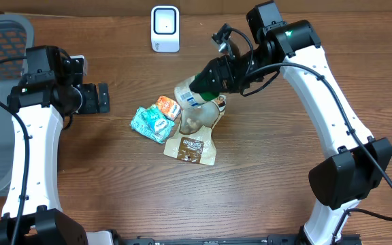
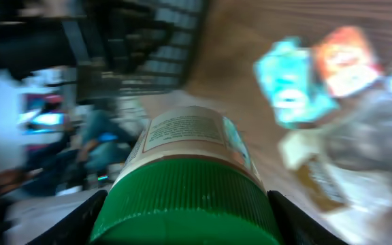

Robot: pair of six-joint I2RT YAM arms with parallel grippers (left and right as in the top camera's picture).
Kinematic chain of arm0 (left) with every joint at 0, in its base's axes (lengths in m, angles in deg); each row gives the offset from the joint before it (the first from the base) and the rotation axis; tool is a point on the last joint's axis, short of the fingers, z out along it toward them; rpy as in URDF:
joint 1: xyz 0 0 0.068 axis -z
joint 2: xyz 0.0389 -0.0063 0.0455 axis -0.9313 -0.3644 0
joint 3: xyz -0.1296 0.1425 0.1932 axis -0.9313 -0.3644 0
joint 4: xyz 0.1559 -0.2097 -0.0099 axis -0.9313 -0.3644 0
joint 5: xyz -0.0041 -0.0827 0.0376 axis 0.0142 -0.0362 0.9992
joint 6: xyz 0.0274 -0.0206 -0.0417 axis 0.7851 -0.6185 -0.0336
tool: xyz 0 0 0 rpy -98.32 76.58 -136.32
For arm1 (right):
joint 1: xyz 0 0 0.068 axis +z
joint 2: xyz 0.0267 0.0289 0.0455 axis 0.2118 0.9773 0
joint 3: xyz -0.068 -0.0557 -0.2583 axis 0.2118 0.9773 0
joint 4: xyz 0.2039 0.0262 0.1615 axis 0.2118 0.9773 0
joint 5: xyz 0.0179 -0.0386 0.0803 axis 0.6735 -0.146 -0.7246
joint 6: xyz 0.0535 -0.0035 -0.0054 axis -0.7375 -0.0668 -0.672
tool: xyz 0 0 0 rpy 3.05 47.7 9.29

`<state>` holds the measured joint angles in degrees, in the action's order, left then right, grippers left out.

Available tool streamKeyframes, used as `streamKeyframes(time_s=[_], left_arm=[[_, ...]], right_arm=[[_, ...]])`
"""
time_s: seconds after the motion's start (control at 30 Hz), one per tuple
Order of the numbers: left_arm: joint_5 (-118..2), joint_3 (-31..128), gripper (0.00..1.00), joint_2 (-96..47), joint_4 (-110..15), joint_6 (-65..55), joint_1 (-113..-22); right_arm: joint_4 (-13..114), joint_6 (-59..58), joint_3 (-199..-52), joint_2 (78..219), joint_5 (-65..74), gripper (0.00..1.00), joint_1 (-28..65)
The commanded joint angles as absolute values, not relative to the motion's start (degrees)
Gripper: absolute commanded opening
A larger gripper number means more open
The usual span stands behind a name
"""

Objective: Scan the item barcode
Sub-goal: 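Carry the jar with the right gripper up toward the white scanner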

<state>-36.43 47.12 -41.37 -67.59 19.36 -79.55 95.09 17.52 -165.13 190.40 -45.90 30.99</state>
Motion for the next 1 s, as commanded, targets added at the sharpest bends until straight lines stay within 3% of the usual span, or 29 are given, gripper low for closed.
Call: streamKeyframes(time_s=[0.0, 0.3, 0.5, 0.77, 0.97], left_arm=[[-37.30, 47.53, 1.00, -41.37, -67.51, 20.83, -79.48], [-37.30, 47.53, 1.00, -41.35, -67.51, 20.83, -79.48], [-37.30, 47.53, 0.99, -41.37, -67.51, 20.83, -79.48], [-37.30, 47.53, 1.00, -41.37, -67.51, 20.83, -79.48], [-37.30, 47.53, 1.00, -41.37, -67.51, 20.83, -79.48]], right_arm=[[94.87, 16.08, -166.99, 190.24, -60.43, 0.27, 30.40], [89.48, 9.96, -166.99, 190.24, -53.77, 0.26, 30.49], [83.82, 1.96, -167.93, 190.24, -44.94, 0.17, 30.60], [83.82, -1.89, -177.99, 190.24, -27.25, 0.16, 30.62], [80.80, -0.95, -183.12, 190.24, -5.53, 0.16, 32.55]])
